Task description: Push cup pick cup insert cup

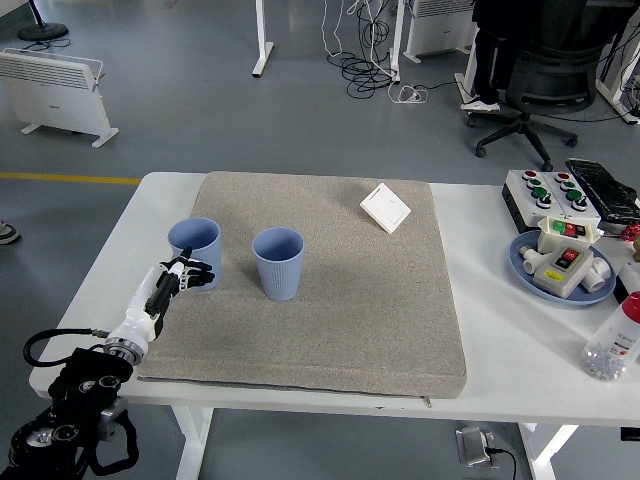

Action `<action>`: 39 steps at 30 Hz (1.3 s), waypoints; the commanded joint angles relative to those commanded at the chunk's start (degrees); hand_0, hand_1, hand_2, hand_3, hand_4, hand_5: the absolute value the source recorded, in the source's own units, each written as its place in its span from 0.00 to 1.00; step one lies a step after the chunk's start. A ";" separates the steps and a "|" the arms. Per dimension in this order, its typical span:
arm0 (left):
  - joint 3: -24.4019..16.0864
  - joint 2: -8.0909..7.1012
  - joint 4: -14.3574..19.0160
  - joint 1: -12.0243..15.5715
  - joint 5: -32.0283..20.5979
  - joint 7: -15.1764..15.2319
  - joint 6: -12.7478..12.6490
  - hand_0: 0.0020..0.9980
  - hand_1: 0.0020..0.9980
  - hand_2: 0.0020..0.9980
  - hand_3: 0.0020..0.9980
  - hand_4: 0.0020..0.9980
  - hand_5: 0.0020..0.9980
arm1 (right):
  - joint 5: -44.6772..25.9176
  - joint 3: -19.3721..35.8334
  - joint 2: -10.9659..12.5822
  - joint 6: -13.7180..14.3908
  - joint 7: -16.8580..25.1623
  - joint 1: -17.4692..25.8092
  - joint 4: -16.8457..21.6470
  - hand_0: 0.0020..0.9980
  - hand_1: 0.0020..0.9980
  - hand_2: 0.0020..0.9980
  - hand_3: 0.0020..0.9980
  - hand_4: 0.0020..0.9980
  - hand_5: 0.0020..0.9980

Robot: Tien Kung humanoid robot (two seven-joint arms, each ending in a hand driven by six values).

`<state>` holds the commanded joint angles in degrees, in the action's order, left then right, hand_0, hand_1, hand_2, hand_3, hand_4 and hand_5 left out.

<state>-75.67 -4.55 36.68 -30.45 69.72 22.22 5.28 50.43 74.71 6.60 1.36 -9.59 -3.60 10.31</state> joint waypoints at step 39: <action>2.20 3.19 -17.97 -10.37 -7.50 7.75 -1.42 0.69 0.54 0.47 0.44 0.57 1.00 | 0.38 -2.13 -0.28 -0.20 -0.21 -0.55 0.00 0.76 0.64 0.66 0.56 0.08 0.48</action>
<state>-73.47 -1.35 18.72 -40.82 62.22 29.97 3.87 50.80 72.58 6.32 1.16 -9.79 -4.15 10.31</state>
